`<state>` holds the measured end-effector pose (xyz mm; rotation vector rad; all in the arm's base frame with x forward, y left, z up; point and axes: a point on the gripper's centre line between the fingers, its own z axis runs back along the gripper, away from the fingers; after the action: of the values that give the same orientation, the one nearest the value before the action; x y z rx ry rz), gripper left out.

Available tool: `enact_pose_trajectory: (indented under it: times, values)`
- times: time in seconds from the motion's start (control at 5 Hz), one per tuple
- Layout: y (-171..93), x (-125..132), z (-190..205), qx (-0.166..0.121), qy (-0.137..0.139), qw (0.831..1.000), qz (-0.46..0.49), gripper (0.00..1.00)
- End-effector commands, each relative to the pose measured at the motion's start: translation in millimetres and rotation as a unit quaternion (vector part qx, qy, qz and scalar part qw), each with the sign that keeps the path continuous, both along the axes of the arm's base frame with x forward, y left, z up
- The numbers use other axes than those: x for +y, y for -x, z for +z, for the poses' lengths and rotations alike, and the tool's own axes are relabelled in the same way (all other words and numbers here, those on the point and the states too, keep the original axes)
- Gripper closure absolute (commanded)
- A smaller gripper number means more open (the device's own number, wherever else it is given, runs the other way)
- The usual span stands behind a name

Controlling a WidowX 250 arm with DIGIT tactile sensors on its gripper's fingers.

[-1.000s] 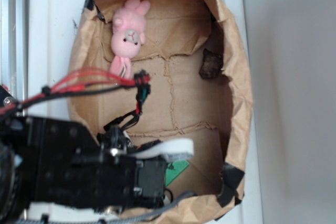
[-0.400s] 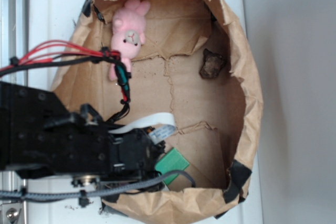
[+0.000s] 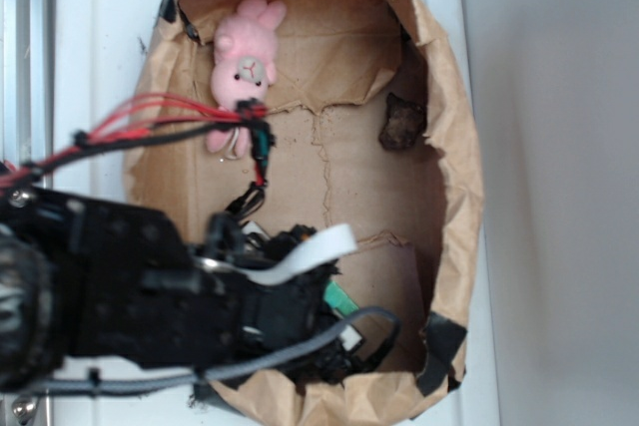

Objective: Grab the green block.

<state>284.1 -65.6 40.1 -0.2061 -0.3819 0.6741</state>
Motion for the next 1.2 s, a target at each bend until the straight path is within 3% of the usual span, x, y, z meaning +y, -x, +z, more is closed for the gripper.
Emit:
enact_pose_trajectory:
  times: [0.0,0.2,0.4,0.6,1.0]
  values:
    - [-16.7,-14.1,2.6,0.001,0.007,1.000,-0.004,0.00]
    - [-20.3,-14.7,4.4,-0.002,0.017,1.000,-0.007,0.00]
    - [-19.8,-16.6,-1.4,0.018,0.031,0.999,-0.021,0.00]
    - [-17.4,-14.6,-6.3,0.027,0.038,0.999,-0.014,1.00]
    - [-11.2,-8.5,-5.7,0.029,0.032,0.999,-0.026,1.00]
